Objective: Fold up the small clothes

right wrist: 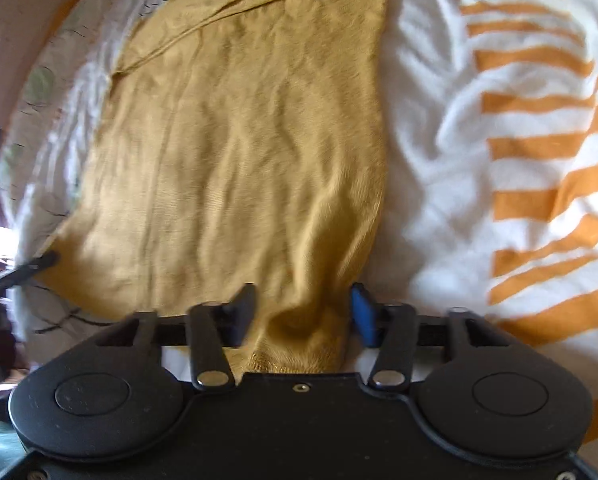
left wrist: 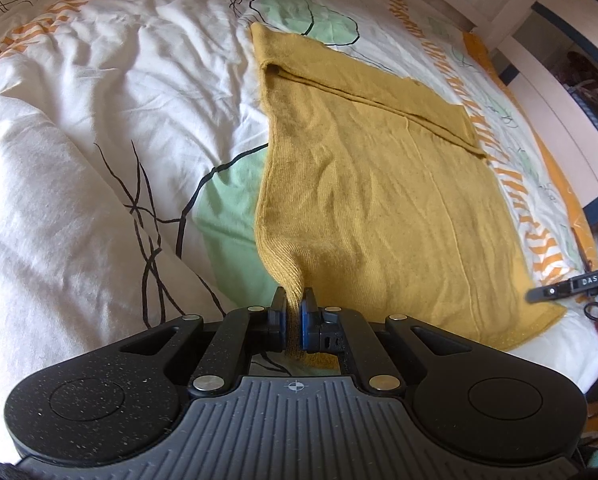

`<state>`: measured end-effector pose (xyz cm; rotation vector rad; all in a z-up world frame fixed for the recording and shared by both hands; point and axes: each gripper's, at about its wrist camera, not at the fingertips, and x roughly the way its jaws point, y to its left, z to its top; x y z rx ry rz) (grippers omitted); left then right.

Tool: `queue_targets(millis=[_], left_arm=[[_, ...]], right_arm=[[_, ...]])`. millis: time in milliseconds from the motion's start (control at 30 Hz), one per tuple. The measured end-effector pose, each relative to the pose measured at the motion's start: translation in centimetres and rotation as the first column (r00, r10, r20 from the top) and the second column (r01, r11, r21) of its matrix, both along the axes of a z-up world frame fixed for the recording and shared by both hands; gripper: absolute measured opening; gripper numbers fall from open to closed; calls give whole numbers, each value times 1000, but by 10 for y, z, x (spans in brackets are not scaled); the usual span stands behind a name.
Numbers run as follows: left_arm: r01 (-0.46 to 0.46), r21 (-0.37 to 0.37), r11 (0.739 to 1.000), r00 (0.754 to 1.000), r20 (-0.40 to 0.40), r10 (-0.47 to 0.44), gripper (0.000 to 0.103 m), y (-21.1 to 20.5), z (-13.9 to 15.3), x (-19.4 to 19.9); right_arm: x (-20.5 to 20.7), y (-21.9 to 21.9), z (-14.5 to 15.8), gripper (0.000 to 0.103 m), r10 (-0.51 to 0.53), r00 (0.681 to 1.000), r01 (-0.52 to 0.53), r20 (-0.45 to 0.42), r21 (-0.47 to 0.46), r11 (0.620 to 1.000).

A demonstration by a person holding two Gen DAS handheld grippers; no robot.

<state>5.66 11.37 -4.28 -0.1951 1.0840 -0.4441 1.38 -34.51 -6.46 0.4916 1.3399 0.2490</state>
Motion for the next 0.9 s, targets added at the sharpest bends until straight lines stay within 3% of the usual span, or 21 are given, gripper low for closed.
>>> queue_targets(millis=[67,267,333,400,533,700,900], left_arm=[[-1,-3,1000,1000,0,1,6,0,0,-1],[-10,-17,1000,1000,-3,10,6,2,0,0],[-13,-22,1000,1000,-7,13,6,2,0,0],[-15,-29,999,1000,-7,15,6,2,0,1],[-33,-50,998,999,0,33,6,2,2,2],[-64,-98,993,997,39,68,6,4,18,11],[-93,-144,985,987,120,110,6,2,43,40]], right_arm=[[-6,-3,-3,30,-15,999,17,-29,60,998],[-25,-14,10,31,-89,996,88,-3,127,988],[-29,-14,16,29,-107,994,104,20,110,988],[-32,-12,19,13,-98,994,93,51,80,992],[-35,-9,21,12,-133,985,124,111,85,989],[-32,-17,40,12,-201,951,169,235,151,974],[-11,-28,65,12,-261,887,198,381,195,960]])
